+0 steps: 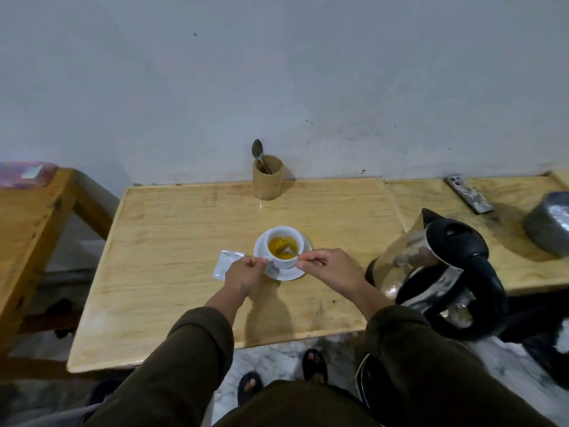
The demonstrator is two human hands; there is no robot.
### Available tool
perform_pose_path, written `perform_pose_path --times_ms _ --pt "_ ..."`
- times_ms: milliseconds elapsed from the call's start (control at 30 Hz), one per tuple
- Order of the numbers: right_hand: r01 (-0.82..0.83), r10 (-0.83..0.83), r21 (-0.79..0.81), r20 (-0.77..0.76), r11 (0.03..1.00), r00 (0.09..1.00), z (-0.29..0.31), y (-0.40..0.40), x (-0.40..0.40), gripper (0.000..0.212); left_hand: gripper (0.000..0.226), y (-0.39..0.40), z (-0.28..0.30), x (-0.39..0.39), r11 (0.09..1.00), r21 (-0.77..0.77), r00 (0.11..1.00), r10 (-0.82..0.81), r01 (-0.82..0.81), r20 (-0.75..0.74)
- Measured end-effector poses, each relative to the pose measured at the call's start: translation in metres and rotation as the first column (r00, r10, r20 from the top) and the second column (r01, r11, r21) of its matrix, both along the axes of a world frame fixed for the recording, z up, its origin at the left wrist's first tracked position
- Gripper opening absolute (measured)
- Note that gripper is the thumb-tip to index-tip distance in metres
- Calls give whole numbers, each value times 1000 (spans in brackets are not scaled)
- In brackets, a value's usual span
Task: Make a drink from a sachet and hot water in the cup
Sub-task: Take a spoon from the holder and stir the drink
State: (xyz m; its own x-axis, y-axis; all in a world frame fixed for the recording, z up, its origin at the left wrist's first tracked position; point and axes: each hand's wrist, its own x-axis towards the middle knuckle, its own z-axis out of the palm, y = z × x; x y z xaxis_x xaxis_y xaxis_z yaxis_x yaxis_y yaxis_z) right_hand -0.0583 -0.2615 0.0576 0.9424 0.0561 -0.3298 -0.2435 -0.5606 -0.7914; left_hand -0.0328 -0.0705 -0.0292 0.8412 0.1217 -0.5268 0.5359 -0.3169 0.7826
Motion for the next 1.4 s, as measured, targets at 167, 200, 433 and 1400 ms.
perform_pose_path --times_ms 167,200,433,1400 --pt "221 -210 100 -110 970 972 -9 0 -15 26 27 -2 3 -2 1000 6 1000 14 -14 0" --pt "245 -231 113 -123 963 965 -11 -1 -18 26 27 -2 4 -3 1000 17 1000 13 -13 4" --pt "332 -291 170 -226 928 930 -22 -4 -32 8 31 -3 8 -8 999 31 1000 15 -16 25" --pt "530 -555 -171 -335 830 761 -77 -52 16 14 29 -40 8 -22 933 -7 929 360 -361 87"
